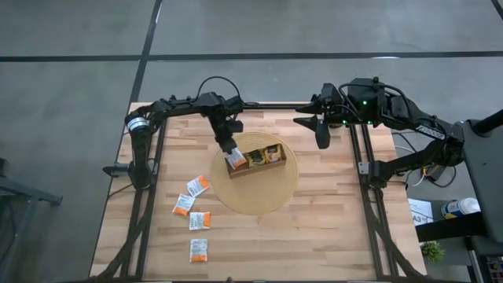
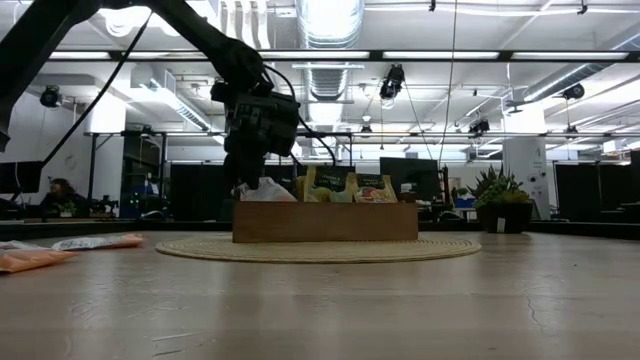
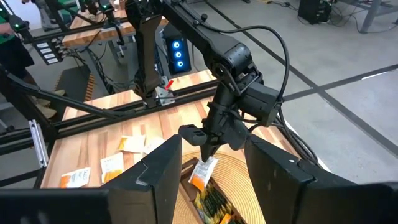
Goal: Pick & Place Tea
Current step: Put the white tea bag into the left section of the wooden organizer
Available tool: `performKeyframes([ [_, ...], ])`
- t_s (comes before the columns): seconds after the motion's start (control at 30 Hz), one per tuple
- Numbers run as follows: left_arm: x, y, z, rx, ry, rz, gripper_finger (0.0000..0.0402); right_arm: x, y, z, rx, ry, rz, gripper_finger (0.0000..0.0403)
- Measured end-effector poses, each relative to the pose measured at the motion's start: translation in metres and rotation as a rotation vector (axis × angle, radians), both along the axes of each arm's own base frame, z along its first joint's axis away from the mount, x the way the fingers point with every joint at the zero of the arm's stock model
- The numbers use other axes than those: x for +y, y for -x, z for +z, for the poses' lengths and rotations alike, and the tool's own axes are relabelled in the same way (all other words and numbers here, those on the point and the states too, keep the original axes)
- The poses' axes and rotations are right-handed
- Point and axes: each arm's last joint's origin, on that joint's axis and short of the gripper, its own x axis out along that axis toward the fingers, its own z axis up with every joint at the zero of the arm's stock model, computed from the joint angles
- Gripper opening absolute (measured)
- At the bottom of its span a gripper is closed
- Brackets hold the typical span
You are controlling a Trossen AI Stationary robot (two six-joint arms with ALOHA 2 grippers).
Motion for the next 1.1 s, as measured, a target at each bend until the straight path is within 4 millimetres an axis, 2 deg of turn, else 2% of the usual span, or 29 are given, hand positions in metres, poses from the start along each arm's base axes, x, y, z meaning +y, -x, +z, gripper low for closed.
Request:
performKeyframes([
  [0.23,-0.004,0.004,0.005,0.064,0.038,0.016,0.0000,0.000,0.000,0.000,0.000,0.001,0.000,0.0171],
  [0.47,-0.004,-0.009,0.029,0.006,-0.030,-0.002,0.0000,0.000,0.000,0.000,0.004,0.018,0.007,0.0171],
  [0.7,-0.009,-0.010,0.049,0.093,-0.130,-0.039,0.0000,0.000,0.000,0.000,0.004,0.019,0.007,0.0171],
  [0.87,-0.015,-0.013,0.053,0.100,-0.148,-0.050,0.0000,0.000,0.000,0.000,0.004,0.023,0.009,0.0171],
  [1.1,-0.033,-0.022,0.054,0.136,-0.204,-0.094,0.0000,0.000,0.000,0.000,0.005,0.026,0.010,0.0171],
])
